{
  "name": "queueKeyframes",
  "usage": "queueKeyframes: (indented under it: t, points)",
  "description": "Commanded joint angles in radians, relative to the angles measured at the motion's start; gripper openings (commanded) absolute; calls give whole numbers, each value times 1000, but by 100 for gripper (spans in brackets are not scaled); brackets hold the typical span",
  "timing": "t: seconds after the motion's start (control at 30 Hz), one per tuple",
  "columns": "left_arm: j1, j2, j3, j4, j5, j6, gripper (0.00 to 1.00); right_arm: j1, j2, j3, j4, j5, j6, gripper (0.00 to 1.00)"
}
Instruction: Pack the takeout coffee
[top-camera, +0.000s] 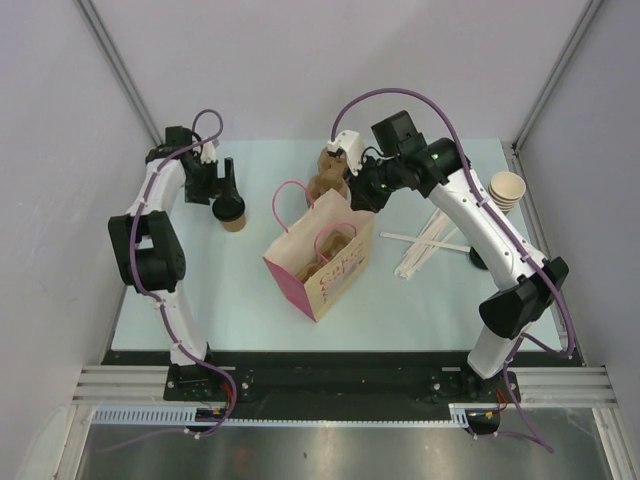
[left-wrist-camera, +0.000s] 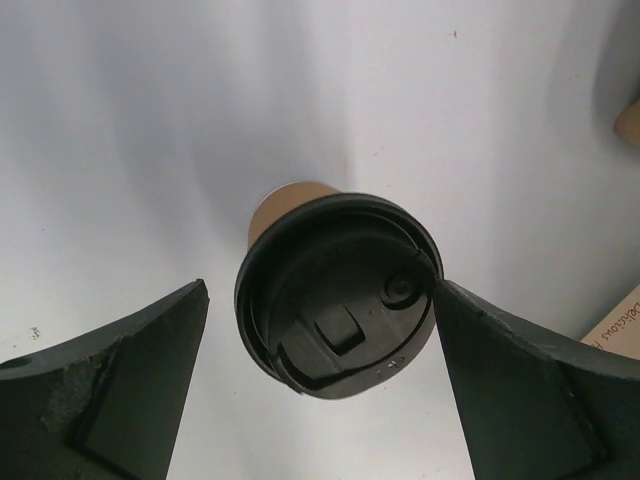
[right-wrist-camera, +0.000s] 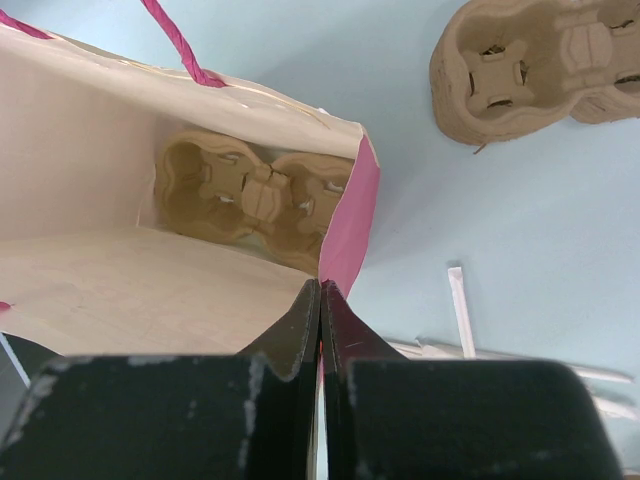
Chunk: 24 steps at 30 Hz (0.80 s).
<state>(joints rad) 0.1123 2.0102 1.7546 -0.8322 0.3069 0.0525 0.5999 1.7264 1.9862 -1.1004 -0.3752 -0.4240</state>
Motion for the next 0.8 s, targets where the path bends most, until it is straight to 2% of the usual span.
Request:
queueKeyframes:
  t: [0.0, 0.33, 0.77]
  points:
    - [6, -45, 40, -10, -9, 1, 99, -3, -4, 40, 16, -18, -12, 0]
    - [1, -64, 10, -19, 32, -13, 100, -5, -5, 39, 16, -19, -12, 0]
    - [-13, -74, 5, -2, 8, -16, 100, -3, -4, 39, 16, -19, -12, 0]
